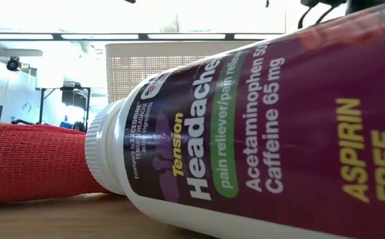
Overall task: Pick & place medical supplies in basket/bin
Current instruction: Put the yellow pill bottle into the white bin
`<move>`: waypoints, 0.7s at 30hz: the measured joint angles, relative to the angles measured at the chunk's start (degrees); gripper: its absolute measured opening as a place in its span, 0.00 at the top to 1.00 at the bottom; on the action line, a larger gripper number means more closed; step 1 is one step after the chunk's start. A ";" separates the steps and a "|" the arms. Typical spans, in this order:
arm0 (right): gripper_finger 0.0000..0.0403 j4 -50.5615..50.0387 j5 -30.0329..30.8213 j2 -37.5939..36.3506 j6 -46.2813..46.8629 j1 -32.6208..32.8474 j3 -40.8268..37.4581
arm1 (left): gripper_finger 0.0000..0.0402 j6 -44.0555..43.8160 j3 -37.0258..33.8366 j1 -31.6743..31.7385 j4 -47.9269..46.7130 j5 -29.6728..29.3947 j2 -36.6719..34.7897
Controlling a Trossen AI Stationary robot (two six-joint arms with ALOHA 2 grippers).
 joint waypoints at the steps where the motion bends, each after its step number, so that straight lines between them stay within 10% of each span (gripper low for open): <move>1: 0.09 1.50 0.28 0.00 0.46 0.23 -1.19 | 0.14 -0.54 -0.67 -0.04 -0.06 0.01 -0.16; 21: 0.09 21.92 7.64 0.04 -6.61 0.75 -17.47 | 0.14 -4.88 -3.49 -0.01 0.28 -2.85 -0.88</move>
